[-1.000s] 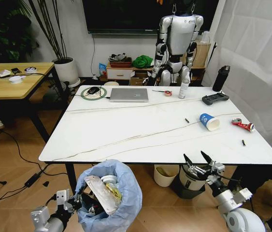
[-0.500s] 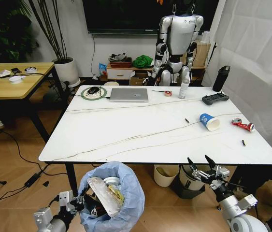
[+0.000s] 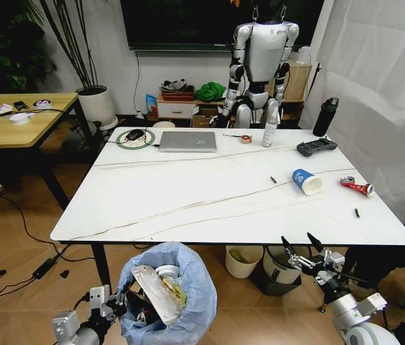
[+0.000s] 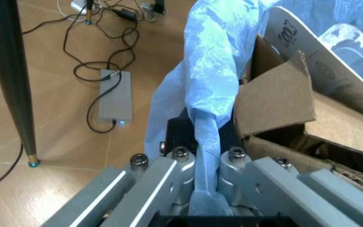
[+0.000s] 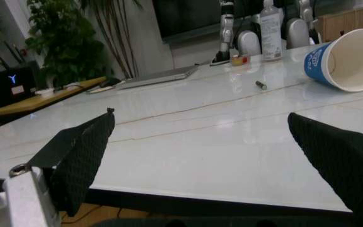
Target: Pick up the trash bin and place the trash from the table into it.
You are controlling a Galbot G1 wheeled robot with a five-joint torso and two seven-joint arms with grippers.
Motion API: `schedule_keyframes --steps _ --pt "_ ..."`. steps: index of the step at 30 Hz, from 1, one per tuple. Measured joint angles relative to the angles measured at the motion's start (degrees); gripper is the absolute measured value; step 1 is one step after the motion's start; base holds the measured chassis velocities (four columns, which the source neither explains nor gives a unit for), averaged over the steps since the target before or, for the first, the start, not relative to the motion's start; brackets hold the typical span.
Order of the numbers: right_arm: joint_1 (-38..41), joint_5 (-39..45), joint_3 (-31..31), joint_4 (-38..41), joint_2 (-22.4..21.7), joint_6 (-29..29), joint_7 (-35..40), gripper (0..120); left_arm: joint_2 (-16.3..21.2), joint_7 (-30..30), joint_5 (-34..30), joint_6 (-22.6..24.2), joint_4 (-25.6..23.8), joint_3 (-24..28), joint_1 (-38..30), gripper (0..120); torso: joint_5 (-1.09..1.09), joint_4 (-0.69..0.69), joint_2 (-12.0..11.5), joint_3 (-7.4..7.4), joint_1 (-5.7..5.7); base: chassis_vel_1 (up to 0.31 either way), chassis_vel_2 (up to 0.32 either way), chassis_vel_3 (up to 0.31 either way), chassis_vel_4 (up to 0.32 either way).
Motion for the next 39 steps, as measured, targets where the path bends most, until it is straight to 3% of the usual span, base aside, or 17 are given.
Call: schedule_keyframes --steps 39 --pt "0.2 1.9 0.3 -0.1 -0.5 0.0 -1.0 100 -0.4 0.8 0.4 -0.6 0.4 -0.1 -0.1 0 -0.02 0.00 0.0 0.00 0.01 -0.055 -0.058 0.058 0.057"
